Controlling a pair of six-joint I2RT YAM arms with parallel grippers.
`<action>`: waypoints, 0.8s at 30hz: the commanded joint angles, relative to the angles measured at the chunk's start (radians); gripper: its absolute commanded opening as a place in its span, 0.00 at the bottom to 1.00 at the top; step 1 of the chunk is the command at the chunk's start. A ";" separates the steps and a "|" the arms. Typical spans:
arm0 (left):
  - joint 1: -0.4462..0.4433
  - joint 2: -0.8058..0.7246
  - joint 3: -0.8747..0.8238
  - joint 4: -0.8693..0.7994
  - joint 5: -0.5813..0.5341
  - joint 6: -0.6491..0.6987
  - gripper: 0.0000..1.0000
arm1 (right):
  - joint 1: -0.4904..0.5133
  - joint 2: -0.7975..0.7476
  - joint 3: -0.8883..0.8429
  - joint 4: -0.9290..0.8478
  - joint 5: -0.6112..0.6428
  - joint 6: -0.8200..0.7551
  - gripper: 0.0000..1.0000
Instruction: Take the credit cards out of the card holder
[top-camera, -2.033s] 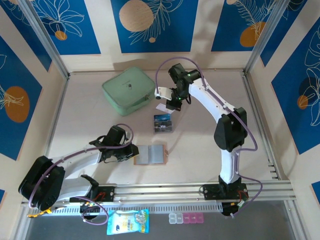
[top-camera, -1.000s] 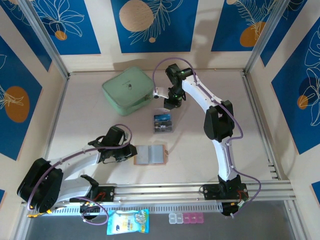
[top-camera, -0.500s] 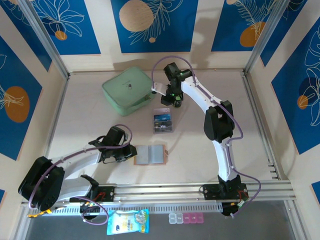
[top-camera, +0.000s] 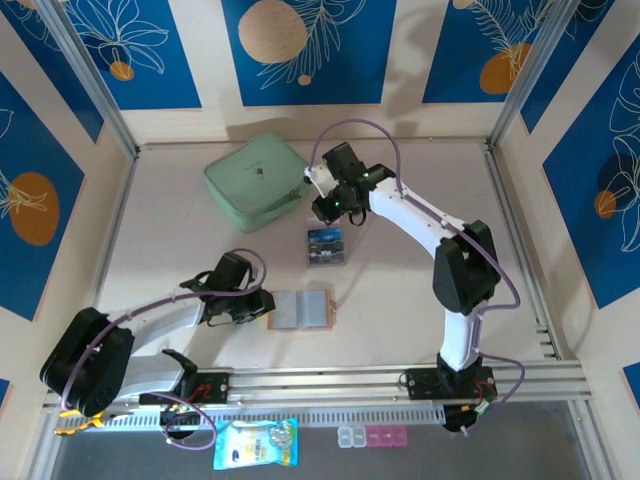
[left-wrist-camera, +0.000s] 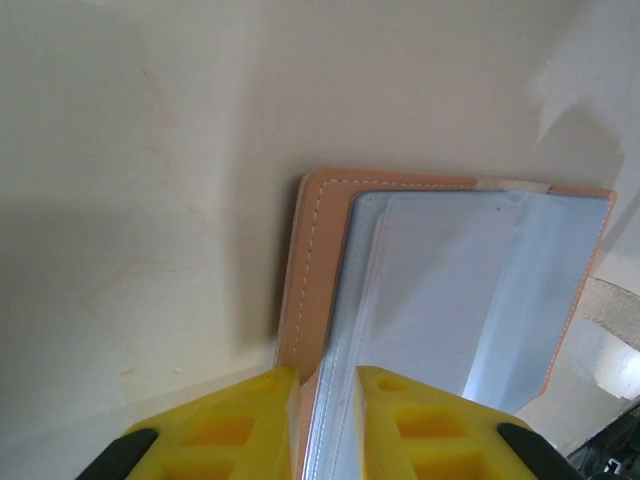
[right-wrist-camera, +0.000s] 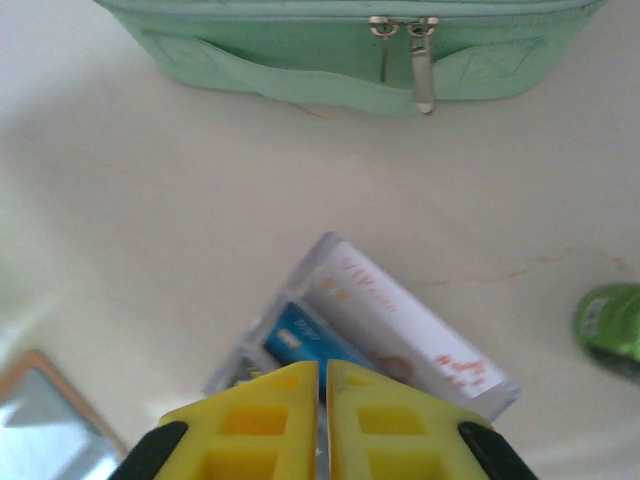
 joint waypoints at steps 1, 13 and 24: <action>0.012 0.018 -0.003 0.027 0.033 0.022 0.21 | 0.036 -0.052 -0.038 0.041 0.025 0.275 0.07; 0.011 -0.009 -0.028 0.028 0.048 0.013 0.18 | 0.174 -0.152 -0.189 0.002 -0.033 0.574 0.00; 0.012 -0.108 -0.023 -0.047 0.011 0.012 0.21 | 0.216 -0.197 -0.414 0.160 -0.158 0.829 0.11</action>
